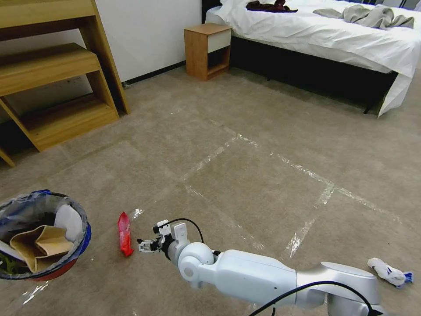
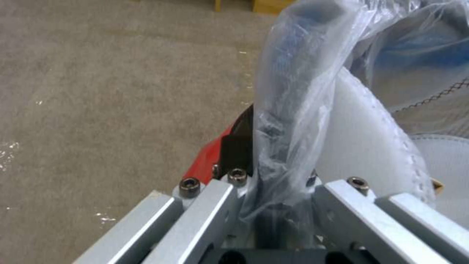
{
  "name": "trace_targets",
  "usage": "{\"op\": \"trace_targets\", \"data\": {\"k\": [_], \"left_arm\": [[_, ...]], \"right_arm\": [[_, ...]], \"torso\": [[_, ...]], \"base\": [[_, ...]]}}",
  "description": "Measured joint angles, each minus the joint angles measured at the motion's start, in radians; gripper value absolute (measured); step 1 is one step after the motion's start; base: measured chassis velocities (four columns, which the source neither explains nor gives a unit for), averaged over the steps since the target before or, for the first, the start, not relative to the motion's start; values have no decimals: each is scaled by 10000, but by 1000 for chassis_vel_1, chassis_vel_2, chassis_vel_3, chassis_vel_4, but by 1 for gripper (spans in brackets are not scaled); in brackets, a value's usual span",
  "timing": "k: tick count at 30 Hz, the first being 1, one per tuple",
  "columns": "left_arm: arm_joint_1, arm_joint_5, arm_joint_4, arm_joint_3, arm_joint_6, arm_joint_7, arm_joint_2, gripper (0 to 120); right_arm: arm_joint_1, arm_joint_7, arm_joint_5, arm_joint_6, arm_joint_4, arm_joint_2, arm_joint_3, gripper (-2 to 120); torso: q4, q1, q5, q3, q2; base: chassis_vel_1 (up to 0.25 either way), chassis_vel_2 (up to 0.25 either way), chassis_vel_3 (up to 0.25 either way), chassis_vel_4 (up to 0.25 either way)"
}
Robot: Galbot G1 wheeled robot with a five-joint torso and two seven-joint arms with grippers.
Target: Pick up the trash bin and place the garbage on the floor into it.
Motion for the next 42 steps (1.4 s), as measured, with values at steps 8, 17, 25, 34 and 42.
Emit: {"op": "trace_targets", "data": {"k": [8, 17, 25, 34, 42], "left_arm": [[6, 27, -43, 46, -34, 11, -94, 1], [11, 56, -126, 81, -34, 10, -113, 1], [79, 63, -221, 52, -49, 7, -205, 1], [138, 80, -255, 48, -75, 10, -228, 1], [209, 112, -270, 50, -108, 22, -236, 1]], "right_arm": [[-241, -232, -110, 38, -600, 410, 206, 98], [-316, -725, -160, 179, -1039, 824, 136, 91], [-241, -1146, -144, 224, -1538, 1220, 14, 99], [-202, -1571, -281, 255, -2329, 1519, 201, 99], [-155, -1631, -319, 292, -2428, 1529, 365, 99]], "torso": [[0, 0, 0, 0, 0], [0, 0, 0, 0, 0], [0, 1, 0, 0, 0], [0, 0, 0, -1, 0], [1, 0, 0, 0, 0]], "base": [[0, 0, 0, 0], [0, 0, 0, 0], [0, 0, 0, 0], [0, 0, 0, 0], [0, 0, 0, 0]]}}
